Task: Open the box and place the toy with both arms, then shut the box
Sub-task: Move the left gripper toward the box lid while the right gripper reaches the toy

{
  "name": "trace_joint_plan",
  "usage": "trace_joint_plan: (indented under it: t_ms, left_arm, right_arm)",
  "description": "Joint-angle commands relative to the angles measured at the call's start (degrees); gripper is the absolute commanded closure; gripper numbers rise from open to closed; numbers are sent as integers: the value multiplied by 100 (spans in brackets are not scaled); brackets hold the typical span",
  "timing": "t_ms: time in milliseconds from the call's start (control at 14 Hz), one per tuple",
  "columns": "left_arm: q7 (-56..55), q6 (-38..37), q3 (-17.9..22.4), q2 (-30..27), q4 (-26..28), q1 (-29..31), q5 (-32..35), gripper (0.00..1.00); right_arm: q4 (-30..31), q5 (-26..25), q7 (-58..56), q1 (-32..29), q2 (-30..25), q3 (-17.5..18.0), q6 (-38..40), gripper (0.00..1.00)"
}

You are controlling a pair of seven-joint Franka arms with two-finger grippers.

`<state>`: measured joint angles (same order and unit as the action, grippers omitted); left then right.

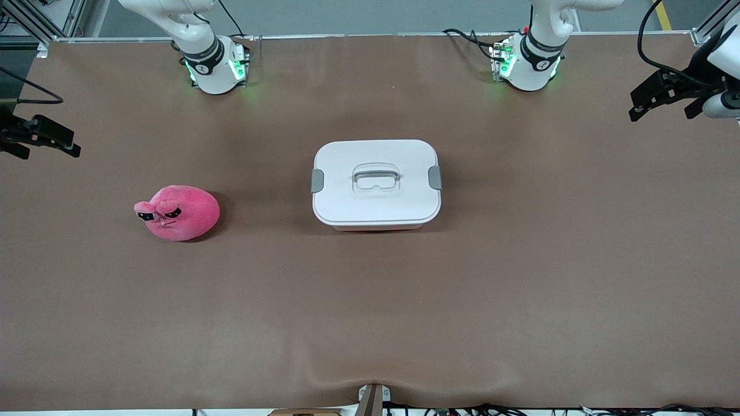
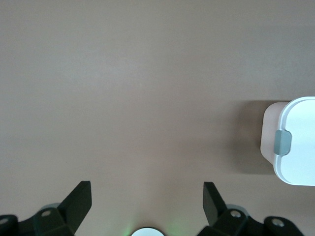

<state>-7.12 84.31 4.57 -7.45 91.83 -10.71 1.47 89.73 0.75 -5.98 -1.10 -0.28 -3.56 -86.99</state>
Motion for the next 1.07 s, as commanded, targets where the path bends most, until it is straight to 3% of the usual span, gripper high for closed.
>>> trace_joint_plan:
  t_ms: [0, 1003]
  left_arm:
    - [-18, -134, -18, 42, -156, -10, 28, 0]
    - [0, -169, 0, 68, -200, -1, 2, 0]
  right_arm:
    - [19, -13, 61, -39, -34, 40, -72, 0]
    - [71, 31, 61, 57, 80, 40, -72, 0]
